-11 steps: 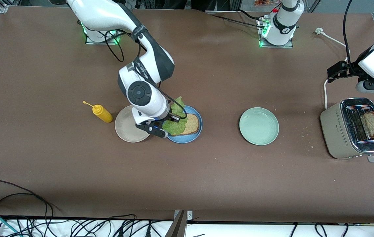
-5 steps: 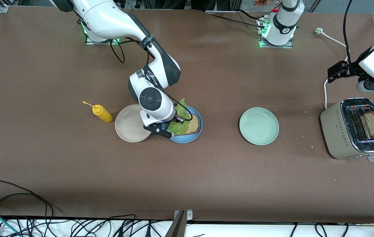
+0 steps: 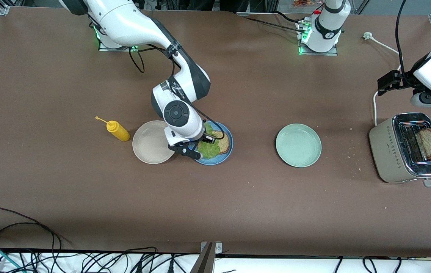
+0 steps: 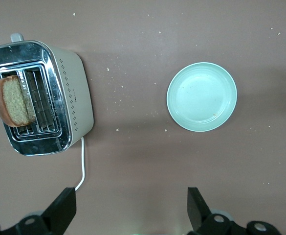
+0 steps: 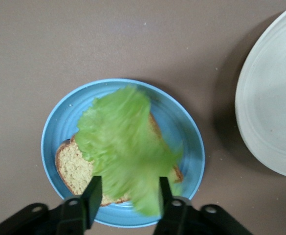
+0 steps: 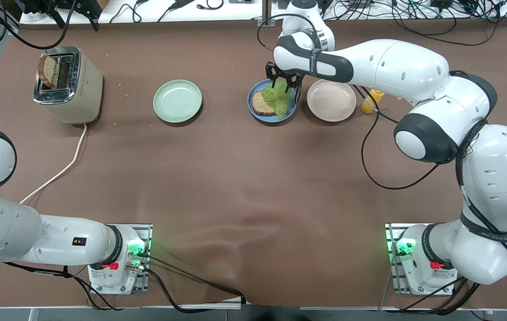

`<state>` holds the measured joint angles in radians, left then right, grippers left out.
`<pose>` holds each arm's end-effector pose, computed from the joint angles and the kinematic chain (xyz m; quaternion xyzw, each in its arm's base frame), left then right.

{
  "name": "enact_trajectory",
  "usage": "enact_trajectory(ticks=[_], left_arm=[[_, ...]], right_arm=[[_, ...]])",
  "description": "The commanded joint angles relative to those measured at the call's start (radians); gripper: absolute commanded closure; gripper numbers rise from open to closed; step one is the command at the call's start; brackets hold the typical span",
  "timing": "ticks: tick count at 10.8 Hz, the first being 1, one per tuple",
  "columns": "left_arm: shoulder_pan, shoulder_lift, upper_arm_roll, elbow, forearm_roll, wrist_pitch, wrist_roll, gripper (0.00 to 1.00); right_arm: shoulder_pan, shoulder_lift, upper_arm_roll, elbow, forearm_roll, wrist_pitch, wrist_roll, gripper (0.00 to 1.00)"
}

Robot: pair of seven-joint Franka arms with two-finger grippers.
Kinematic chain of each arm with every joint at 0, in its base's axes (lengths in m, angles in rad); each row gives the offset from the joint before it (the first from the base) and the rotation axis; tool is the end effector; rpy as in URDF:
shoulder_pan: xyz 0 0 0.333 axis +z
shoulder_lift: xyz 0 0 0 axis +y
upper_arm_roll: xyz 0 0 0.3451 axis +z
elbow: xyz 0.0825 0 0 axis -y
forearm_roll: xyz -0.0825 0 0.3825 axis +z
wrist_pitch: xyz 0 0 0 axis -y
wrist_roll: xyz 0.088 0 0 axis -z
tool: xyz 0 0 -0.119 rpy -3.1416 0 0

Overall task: Make sandwich in blue plate with both arms
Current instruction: 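Release the lettuce onto the bread and withdraw the right gripper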

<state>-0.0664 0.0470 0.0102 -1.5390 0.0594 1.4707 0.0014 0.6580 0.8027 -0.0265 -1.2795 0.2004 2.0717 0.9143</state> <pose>0.5556 -0.0238 0.6224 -0.9975 0.0275 0.0568 0.0315 0.6085 0.4668 0.2793 -0.9797 0.1844 0.0580 0.0523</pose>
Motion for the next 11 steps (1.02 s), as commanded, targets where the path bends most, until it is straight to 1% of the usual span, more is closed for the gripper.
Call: enact_trajectory(ticks=[1, 3, 5, 7, 8, 10, 11], left_arm=[[-0.001, 0.013, -0.003, 0.031, 0.031, -0.020, -0.008, 0.00], [-0.001, 0.014, -0.003, 0.031, 0.031, -0.020, -0.008, 0.00], [-0.003, 0.014, -0.003, 0.031, 0.031, -0.020, -0.008, 0.00], [-0.001, 0.014, -0.003, 0.031, 0.031, -0.020, -0.008, 0.00], [-0.001, 0.014, -0.003, 0.031, 0.031, -0.020, -0.008, 0.00], [-0.001, 0.014, -0.001, 0.031, 0.031, -0.020, -0.008, 0.00], [0.000, 0.014, -0.001, 0.031, 0.030, -0.020, -0.008, 0.00]], right_arm=[[0.005, -0.054, -0.036, 0.008, -0.001, -0.059, -0.005, 0.00], [0.003, -0.123, -0.073, 0.006, -0.015, -0.160, -0.049, 0.00], [0.003, -0.180, -0.120, 0.005, -0.019, -0.269, -0.177, 0.00], [0.003, -0.232, -0.205, 0.000, -0.019, -0.423, -0.382, 0.00], [0.003, -0.252, -0.260, -0.001, -0.018, -0.505, -0.496, 0.00], [0.003, -0.316, -0.358, -0.029, -0.016, -0.608, -0.671, 0.00], [0.003, -0.353, -0.403, -0.061, -0.016, -0.630, -0.758, 0.00]])
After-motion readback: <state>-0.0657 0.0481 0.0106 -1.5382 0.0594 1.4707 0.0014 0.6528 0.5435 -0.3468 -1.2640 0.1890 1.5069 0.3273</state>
